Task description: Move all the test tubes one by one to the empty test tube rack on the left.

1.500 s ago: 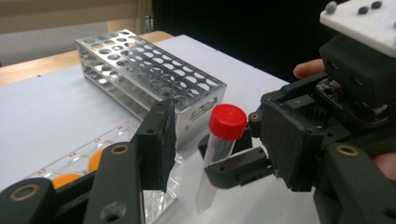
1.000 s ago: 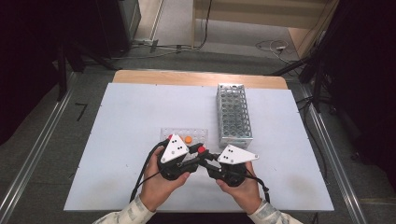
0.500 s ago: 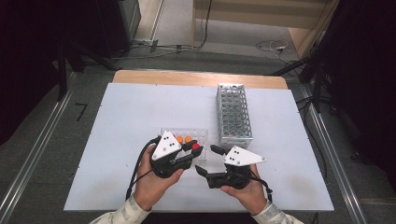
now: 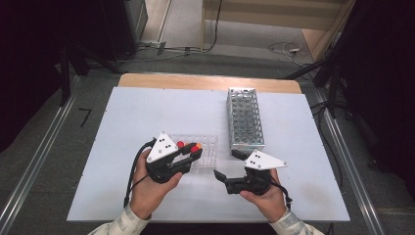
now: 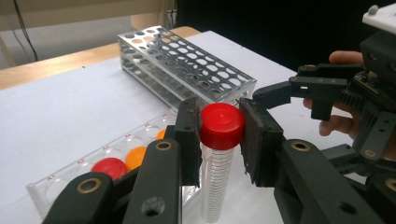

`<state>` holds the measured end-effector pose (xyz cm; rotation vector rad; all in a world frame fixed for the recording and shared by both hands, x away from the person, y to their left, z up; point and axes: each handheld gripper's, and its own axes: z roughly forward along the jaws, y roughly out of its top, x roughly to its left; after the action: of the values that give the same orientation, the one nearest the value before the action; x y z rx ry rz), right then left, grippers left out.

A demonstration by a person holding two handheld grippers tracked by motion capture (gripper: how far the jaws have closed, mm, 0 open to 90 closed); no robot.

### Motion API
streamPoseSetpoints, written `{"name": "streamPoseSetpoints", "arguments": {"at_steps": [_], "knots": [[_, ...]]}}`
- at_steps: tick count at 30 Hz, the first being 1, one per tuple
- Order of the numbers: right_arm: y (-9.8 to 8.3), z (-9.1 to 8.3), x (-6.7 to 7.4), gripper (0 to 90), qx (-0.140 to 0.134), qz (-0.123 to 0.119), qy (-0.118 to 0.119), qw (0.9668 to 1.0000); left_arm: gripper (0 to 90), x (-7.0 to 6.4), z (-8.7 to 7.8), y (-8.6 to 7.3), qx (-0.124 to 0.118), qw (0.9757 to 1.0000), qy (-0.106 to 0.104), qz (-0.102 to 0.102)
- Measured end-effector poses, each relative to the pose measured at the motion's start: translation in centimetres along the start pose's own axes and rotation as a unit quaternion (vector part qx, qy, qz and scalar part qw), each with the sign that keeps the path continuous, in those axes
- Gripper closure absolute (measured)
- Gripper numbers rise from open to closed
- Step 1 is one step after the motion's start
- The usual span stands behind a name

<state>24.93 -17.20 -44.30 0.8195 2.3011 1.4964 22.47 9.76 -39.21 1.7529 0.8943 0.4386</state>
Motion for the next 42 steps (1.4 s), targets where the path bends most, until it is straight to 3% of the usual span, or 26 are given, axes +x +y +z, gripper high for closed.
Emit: {"name": "streamPoseSetpoints", "arguments": {"at_steps": [13, 24, 33, 39, 42], "knots": [[-0.3, -0.7, -1.2, 12.0, -0.002, 0.011, -0.022, 0.9997, 70.9, 2.1, -1.7, 1.0, -0.006, 0.9993, 0.033, -0.014], [-0.4, -0.7, -1.3, 12.2, 0.0, 0.013, -0.024, 0.9996, 70.9, 3.9, -3.0, 1.4, -0.009, 0.9977, 0.064, -0.023], [-0.4, -0.6, -1.3, 12.4, 0.001, 0.014, -0.023, 0.9996, 70.8, 5.1, -2.7, 0.8, -0.017, 0.9952, 0.093, -0.026], [-0.4, -0.6, -1.3, 12.5, 0.002, 0.015, -0.023, 0.9996, 70.8, 4.9, -2.5, 0.6, -0.031, 0.9945, 0.098, -0.019], [-0.4, -0.6, -1.3, 12.6, 0.002, 0.014, -0.024, 0.9996, 70.8, 4.7, -2.0, 0.4, -0.023, 0.9946, 0.1, -0.013]]}}
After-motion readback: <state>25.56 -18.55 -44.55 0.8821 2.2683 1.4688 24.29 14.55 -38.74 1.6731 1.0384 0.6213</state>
